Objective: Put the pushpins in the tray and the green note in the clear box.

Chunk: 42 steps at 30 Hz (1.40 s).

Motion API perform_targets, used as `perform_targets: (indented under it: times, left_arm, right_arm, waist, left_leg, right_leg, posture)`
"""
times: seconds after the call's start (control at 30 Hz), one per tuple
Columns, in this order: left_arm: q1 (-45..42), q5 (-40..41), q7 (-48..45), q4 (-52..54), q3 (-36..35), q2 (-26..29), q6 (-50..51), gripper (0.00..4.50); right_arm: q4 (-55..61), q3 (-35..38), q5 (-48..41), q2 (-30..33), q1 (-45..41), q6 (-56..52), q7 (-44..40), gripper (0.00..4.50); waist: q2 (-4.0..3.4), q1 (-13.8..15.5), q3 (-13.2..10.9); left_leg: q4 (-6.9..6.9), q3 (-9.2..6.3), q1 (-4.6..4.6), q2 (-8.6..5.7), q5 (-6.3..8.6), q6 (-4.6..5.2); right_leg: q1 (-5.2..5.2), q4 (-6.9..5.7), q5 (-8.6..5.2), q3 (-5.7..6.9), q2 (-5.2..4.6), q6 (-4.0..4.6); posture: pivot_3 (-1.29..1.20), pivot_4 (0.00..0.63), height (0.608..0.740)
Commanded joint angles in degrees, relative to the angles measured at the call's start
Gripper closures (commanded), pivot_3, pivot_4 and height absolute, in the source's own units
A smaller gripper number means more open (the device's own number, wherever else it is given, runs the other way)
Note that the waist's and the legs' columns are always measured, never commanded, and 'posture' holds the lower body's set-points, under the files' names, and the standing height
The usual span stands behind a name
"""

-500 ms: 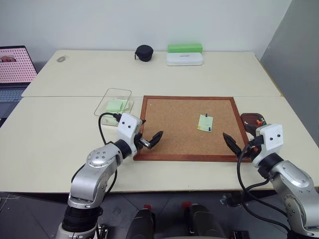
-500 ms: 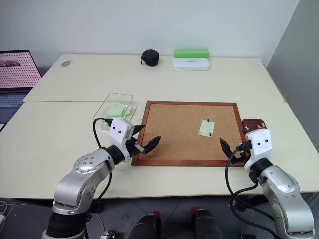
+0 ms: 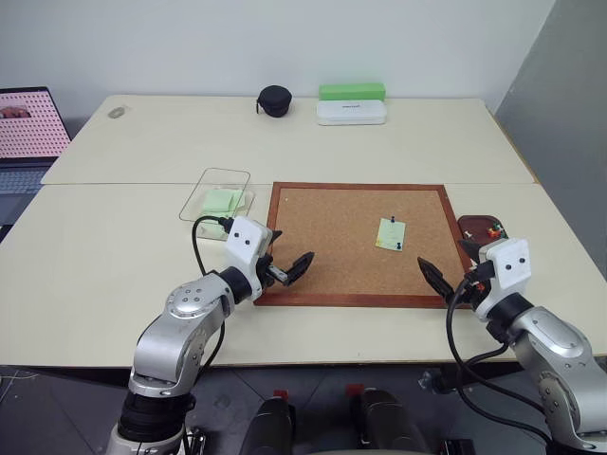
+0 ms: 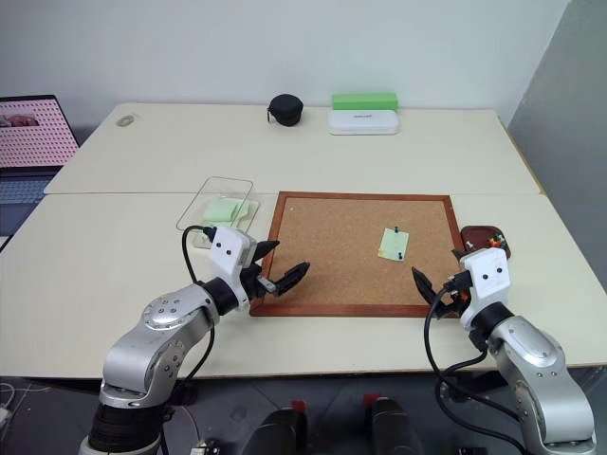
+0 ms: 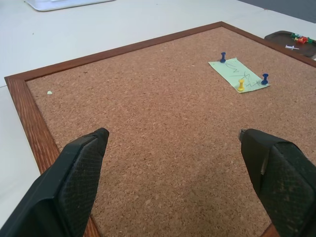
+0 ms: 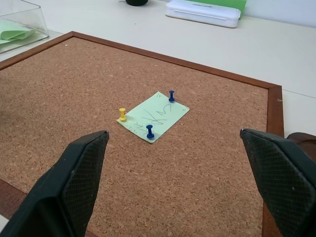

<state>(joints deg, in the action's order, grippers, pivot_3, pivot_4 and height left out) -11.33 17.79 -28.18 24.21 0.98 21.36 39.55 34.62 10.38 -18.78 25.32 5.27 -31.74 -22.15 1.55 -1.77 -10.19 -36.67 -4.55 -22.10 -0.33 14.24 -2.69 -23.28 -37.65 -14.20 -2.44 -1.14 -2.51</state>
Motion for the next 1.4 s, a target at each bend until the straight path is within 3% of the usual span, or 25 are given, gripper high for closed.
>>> perform_targets:
  times: [0.03,0.47,0.5,0.7,1.17,1.27,1.4]
  left_arm:
    - [-0.7,0.7,-0.4,1.9,0.4,0.6,-0.6,0.01]
    - [-2.2,1.3,-0.7,0.7,1.6,-0.6,-1.4,0.01]
    - [-2.6,1.1,-0.8,0.4,2.1,-0.9,-1.7,0.36]
    - [-4.4,-1.2,-0.2,-2.1,6.1,-2.7,-3.6,1.48]
    - [-7.8,-0.9,-5.2,-8.0,7.2,-1.9,-6.6,4.03]
    - [-8.6,-1.7,-6.0,-10.0,7.9,-2.0,-7.9,4.46]
    - [-9.8,-2.4,-6.1,-12.9,8.8,-3.1,-9.3,4.46]
  right_arm:
    - [1.5,0.6,0.4,0.4,-0.7,1.3,0.4,0.0]
    - [1.6,-0.1,0.7,0.0,-2.1,0.8,1.4,0.0]
    - [1.5,-0.2,0.7,-0.1,-2.4,0.7,1.5,0.0]
    - [0.0,-1.2,1.6,-1.0,-4.5,0.8,2.4,0.0]
    - [-4.9,-3.0,2.7,-1.6,-7.5,2.9,2.0,0.0]
    - [-7.9,-3.3,2.6,-2.6,-9.9,2.7,2.7,0.0]
    - [-11.9,-5.0,4.6,-2.4,-12.5,4.2,2.3,0.0]
  waist:
    - [0.0,0.0,0.0]
    - [0.0,0.0,0.0]
    - [0.0,0.0,0.0]
    - [0.01,0.0,0.0]
    - [0.0,0.0,0.0]
    - [0.0,0.0,0.0]
    - [-0.01,0.0,0.0]
  left_leg:
    - [0.0,0.0,0.0,0.0,0.0,0.0]
    - [0.0,0.0,0.0,0.0,0.0,0.0]
    - [0.0,0.0,0.0,0.0,0.0,0.0]
    - [0.0,0.01,0.0,-0.01,0.0,0.0]
    - [0.0,0.0,0.0,-0.01,0.0,0.0]
    - [0.0,0.01,0.0,-0.02,0.0,0.0]
    - [0.01,0.0,0.0,-0.02,0.0,0.0]
  right_leg:
    - [0.0,0.0,0.0,0.0,0.0,0.0]
    - [0.0,0.0,0.0,0.0,0.0,0.0]
    - [0.0,0.0,0.0,0.0,0.0,0.0]
    - [0.0,0.0,0.0,-0.01,0.0,0.0]
    - [0.0,0.0,0.0,-0.01,0.01,-0.01]
    - [0.0,0.0,0.01,-0.01,0.01,-0.01]
    - [0.0,0.0,0.01,0.0,0.01,-0.01]
  posture:
    - [0.0,0.15,0.74]
    - [0.0,0.15,0.74]
    - [0.0,0.15,0.74]
    - [0.0,0.15,0.74]
    - [0.0,0.15,0.74]
    - [0.0,0.15,0.74]
    - [0.0,0.15,0.74]
